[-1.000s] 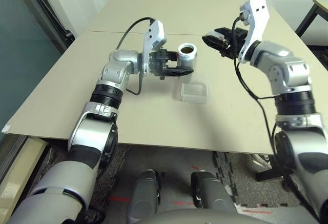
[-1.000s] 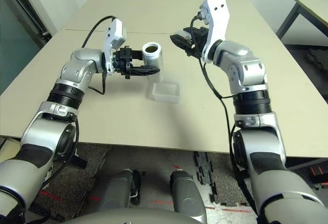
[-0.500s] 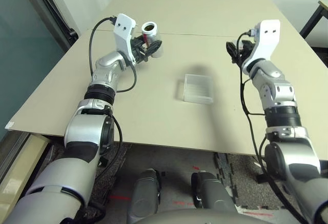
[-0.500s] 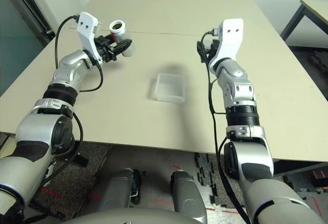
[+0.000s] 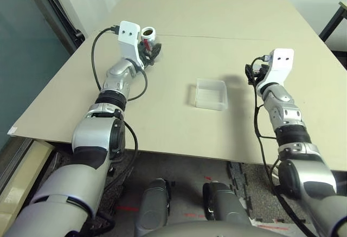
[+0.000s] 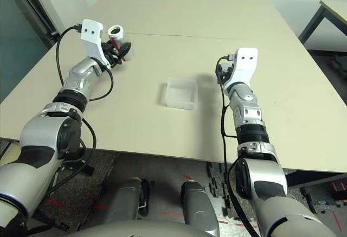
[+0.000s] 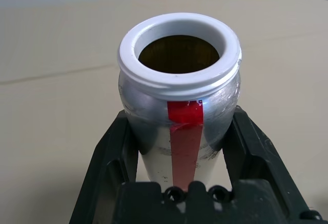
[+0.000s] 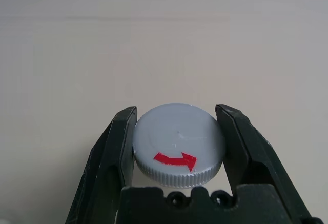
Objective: Pour the medicine from the bottle into the box.
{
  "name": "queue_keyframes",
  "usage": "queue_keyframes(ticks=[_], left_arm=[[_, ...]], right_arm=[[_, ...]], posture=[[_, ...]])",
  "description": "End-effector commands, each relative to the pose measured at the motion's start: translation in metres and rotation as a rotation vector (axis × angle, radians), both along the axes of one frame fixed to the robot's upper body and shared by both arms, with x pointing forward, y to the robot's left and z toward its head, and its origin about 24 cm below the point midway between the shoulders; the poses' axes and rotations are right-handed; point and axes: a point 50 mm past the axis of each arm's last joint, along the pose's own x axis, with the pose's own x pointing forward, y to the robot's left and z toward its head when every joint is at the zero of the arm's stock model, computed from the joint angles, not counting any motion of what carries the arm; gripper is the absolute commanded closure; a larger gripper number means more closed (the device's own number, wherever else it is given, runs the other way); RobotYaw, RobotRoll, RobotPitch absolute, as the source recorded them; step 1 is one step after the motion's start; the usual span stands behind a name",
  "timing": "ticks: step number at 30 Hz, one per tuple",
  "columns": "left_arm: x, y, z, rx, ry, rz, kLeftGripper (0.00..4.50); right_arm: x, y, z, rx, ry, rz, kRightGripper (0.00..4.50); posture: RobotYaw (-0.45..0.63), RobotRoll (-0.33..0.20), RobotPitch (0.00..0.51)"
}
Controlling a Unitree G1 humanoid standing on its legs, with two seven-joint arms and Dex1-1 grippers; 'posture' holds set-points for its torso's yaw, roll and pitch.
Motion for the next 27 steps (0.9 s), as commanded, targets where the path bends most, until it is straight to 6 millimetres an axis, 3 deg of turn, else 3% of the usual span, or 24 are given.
queue_keyframes(ticks=[1,9,10,14,21,27], left_arm=[[-0.002,0.002,-0.008,0.017,0.017,0.001,2.02],[-0.003,-0.001,-0.012,0.01,0.028,-0.009,2.02],[-0.003,-0.001,-0.013,0.011,0.029,-0.011,2.02],[-0.003,-0.002,-0.013,0.014,0.034,-0.013,2.02],[-0.003,0.0,-0.011,0.032,0.037,-0.015,2.02],[0.0,0.004,-0.001,0.076,0.026,-0.016,2.02]], right_arm=[[-0.004,0.0,-0.011,-0.011,0.028,-0.026,1.94],[-0.007,0.003,-0.015,-0.043,0.082,-0.014,1.94],[-0.007,0.002,-0.016,-0.05,0.091,-0.014,1.19],[-0.009,0.003,-0.016,-0.063,0.129,0.002,0.0],[-0.013,0.003,-0.011,-0.048,0.149,0.003,0.0],[-0.019,-0.007,0.01,-0.033,0.097,0.017,0.0]], posture=[[0.01,0.0,0.075],[0.0,0.0,0.082],[0.0,0.0,0.082],[0.0,0.0,0.086],[-0.01,0.0,0.085],[-0.02,0.0,0.085]])
